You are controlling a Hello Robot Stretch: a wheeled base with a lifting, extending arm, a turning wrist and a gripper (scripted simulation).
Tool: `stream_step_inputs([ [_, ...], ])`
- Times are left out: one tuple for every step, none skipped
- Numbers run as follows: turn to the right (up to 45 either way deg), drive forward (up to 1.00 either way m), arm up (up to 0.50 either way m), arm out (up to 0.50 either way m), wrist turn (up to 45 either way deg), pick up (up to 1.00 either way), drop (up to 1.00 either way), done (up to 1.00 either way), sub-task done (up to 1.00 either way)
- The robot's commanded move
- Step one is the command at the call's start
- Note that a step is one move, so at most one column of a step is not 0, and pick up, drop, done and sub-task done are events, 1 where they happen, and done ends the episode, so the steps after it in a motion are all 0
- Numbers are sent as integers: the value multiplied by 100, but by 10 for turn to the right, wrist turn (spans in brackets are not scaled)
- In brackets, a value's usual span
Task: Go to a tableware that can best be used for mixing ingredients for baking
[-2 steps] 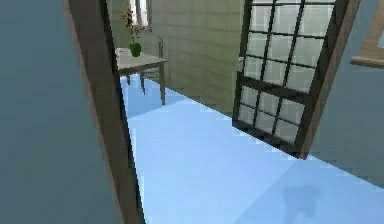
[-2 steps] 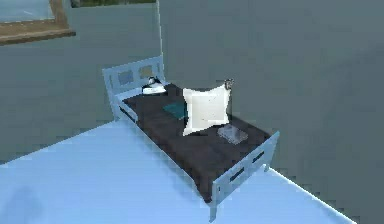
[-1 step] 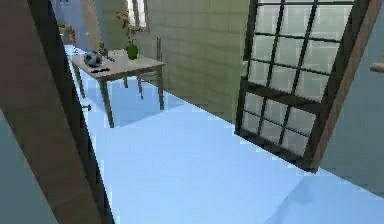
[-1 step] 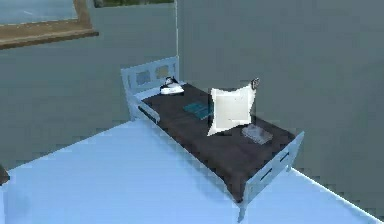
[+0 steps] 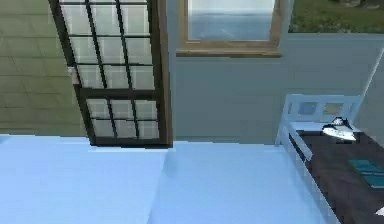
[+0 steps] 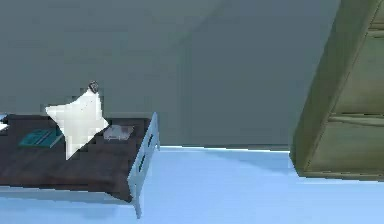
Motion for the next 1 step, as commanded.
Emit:
stream_step_inputs([
  [450, 0, 0, 0, 0, 0, 0, 0, 0],
])
